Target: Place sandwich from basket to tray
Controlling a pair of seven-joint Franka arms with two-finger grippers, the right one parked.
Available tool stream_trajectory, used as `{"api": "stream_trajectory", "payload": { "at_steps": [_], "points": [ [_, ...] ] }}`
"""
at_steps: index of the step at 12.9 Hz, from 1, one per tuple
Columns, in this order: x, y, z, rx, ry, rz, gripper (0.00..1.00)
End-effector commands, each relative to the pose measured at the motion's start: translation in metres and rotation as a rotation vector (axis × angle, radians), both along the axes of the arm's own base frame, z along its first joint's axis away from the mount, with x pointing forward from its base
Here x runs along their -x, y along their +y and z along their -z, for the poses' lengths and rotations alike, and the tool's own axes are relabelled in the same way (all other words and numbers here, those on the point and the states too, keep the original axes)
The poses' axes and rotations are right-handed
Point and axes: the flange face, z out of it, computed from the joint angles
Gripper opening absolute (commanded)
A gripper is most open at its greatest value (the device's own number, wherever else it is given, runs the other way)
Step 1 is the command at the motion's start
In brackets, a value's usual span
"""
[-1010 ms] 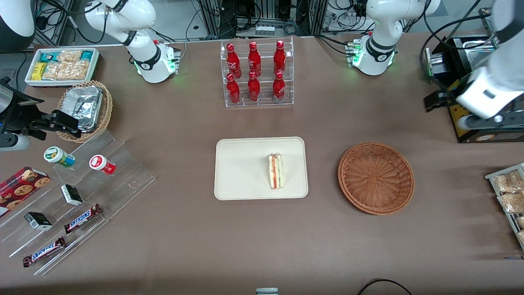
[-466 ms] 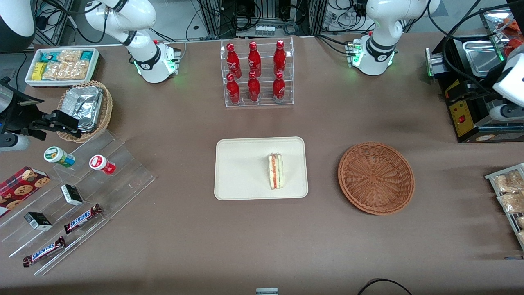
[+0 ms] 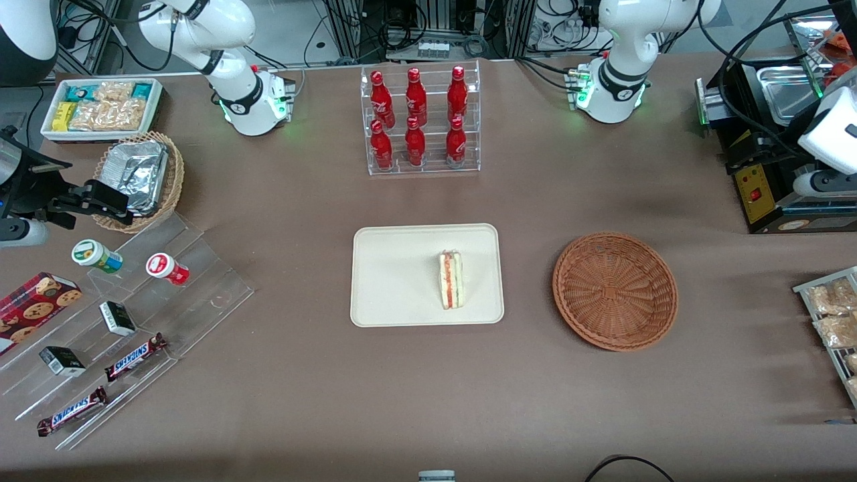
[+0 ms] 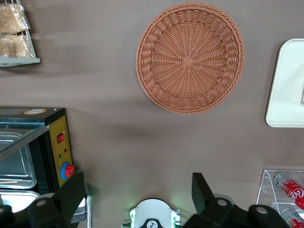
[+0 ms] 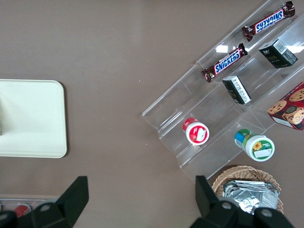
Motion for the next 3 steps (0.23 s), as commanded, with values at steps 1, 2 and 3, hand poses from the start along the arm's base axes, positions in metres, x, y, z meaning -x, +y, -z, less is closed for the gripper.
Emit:
{"api": "stream_trajectory", "payload": {
  "at_steps": [1,2,3],
  "points": [
    [0.000,0.001,-0.012,0.013,-0.030,0.008,0.99],
    [-0.001,0.007,-0.014,0.014,-0.035,-0.002,0.99],
    [-0.001,0.011,-0.015,0.019,-0.038,-0.010,0.99]
  ]
}}
